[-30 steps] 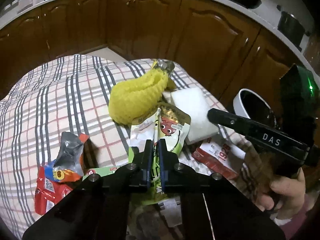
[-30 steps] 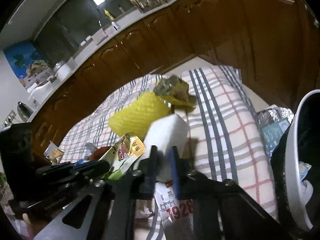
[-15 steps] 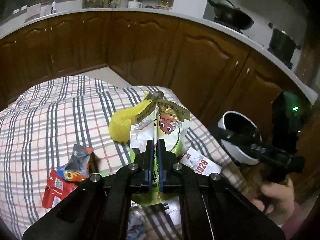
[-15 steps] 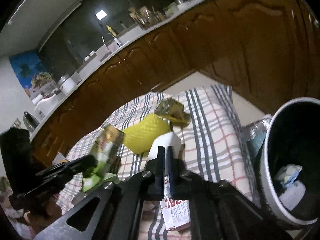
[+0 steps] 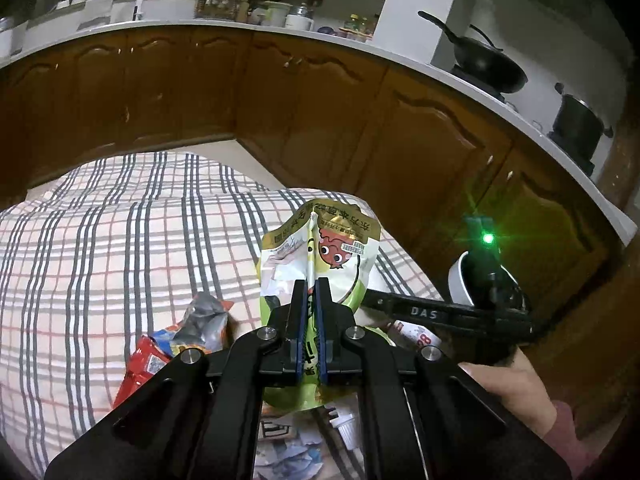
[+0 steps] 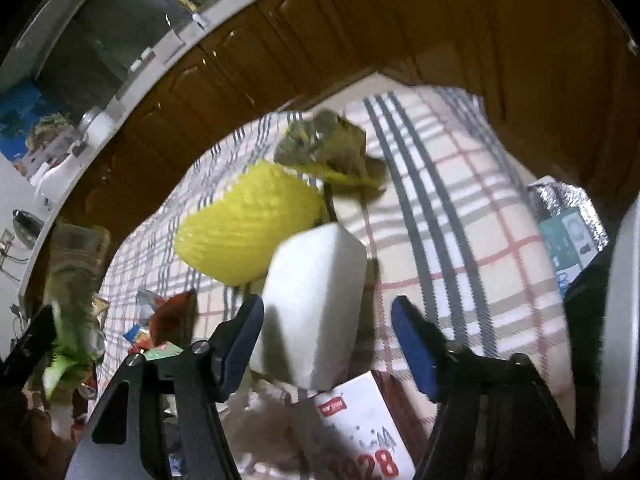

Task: Collect trash
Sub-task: 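Grasp the green-printed snack pouch with the left gripper while the right grasps a white foam block, then carry pouch and foam block to the bin and release both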

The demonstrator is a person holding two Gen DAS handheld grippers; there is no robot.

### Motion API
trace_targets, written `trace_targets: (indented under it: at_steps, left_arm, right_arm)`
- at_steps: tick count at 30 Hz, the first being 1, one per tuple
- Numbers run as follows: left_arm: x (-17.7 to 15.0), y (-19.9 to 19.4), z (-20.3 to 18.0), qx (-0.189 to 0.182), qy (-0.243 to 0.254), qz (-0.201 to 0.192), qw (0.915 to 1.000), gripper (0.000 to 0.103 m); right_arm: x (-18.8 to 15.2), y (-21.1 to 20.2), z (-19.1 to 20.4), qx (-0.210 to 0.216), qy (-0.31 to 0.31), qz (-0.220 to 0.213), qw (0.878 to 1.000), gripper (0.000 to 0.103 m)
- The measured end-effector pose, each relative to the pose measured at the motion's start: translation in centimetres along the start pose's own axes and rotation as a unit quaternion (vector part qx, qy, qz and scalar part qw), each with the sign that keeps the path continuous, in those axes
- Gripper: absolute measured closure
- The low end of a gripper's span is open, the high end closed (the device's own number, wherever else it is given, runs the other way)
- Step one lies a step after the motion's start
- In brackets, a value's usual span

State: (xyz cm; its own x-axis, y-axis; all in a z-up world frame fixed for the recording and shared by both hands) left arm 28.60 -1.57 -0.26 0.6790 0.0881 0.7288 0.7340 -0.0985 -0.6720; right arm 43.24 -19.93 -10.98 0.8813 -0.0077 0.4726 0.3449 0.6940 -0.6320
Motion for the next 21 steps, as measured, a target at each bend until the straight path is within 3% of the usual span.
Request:
trace_targets:
  at_steps: [2,5,13,21]
  left_arm:
    - [-0.1,0.0,-0.1,-0.002,0.0,0.001,1.0,0.1]
    - [-0.1,-0.1,-0.6,-0.005,0.001,0.0,1.0,0.1]
    - [-0.2,-0.4,-3.5,-0.021,0.022,-0.003,0.9995,0.1]
    - [-1.3,0.0,-9.3,-0.057,0.059,0.006,0.9966,0.1]
  right_arm:
    - [-0.2,0.1,0.2,0.013,0.0,0.001,1.0,0.065]
    - [0.2,-1.1,0.8,0.019,-0.016,-0.023,0.999,0.072]
    - [1.0,-8.0,2.4,0.032,-0.038,-0.113,0.992,0.073]
    - [-1.1,-14.7,-1.2,0.011,-0.013,-0.159,0.987,0.073]
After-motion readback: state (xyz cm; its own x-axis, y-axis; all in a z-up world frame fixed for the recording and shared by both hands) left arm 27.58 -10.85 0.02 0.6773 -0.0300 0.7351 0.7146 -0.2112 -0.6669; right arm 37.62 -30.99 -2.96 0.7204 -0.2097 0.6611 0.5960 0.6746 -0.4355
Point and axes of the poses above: each gripper's, at about its wrist camera, not at the fingertips, and y roughly the way its jaws point, z to its left, x to its top, the point moved 9 cm from there along y, roughly the way its jaws point, and after that the axes turned 12 degrees about x, right-handed, at the moved point
